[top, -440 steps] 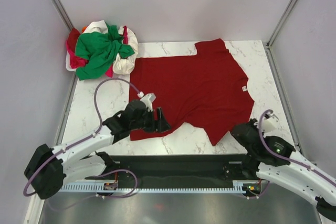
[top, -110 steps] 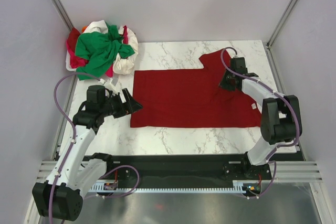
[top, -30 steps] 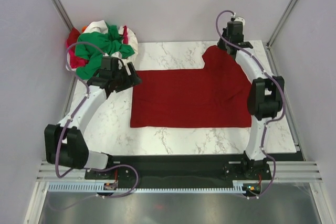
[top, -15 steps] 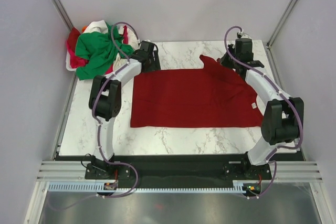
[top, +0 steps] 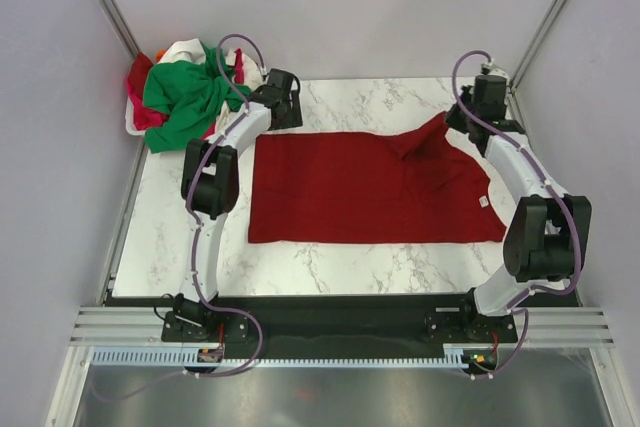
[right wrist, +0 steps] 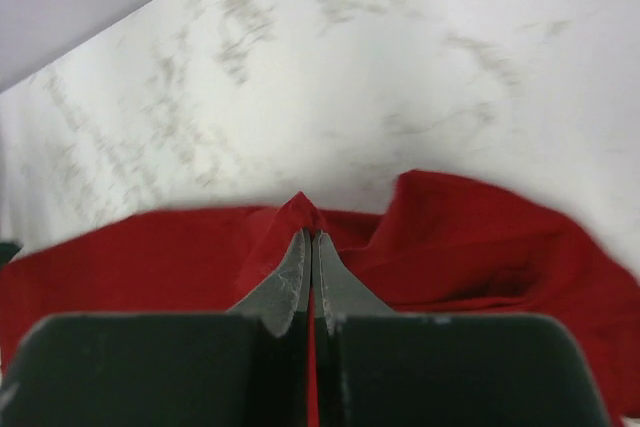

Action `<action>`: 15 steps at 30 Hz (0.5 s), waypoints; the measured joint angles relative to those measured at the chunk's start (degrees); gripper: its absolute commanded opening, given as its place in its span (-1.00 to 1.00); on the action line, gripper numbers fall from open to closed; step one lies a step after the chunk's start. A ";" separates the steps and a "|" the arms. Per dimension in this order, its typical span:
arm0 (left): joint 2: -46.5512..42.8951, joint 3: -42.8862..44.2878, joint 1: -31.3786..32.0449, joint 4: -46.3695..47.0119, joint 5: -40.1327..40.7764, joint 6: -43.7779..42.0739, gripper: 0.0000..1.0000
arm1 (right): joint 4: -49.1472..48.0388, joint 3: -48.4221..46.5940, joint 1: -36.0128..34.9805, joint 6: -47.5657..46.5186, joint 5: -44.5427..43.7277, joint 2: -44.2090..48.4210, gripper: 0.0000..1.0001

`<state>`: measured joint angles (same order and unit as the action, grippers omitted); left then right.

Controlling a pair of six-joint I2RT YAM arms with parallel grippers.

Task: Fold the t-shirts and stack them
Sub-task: Fold the tshirt

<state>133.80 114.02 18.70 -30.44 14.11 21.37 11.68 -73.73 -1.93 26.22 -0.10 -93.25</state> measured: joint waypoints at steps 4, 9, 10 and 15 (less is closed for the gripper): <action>0.09 0.04 -0.26 -1.03 -0.07 -0.59 0.60 | 0.76 0.15 7.52 0.13 -2.34 0.00 -1.00; 0.09 -0.33 -0.33 -1.20 0.04 -0.72 0.60 | 1.95 0.20 9.20 0.11 -4.72 0.00 -1.00; 0.09 -0.57 -0.33 -1.20 0.17 -0.72 0.60 | 2.23 0.22 9.18 0.09 -4.98 0.00 -1.00; 0.11 -1.29 -0.37 -1.66 0.46 -0.98 0.60 | 2.78 0.33 10.23 0.04 -5.57 0.00 -1.00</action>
<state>133.91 112.73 18.33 -32.10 14.57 20.38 14.46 -73.41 8.29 26.26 -5.67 -93.25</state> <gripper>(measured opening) 0.798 0.010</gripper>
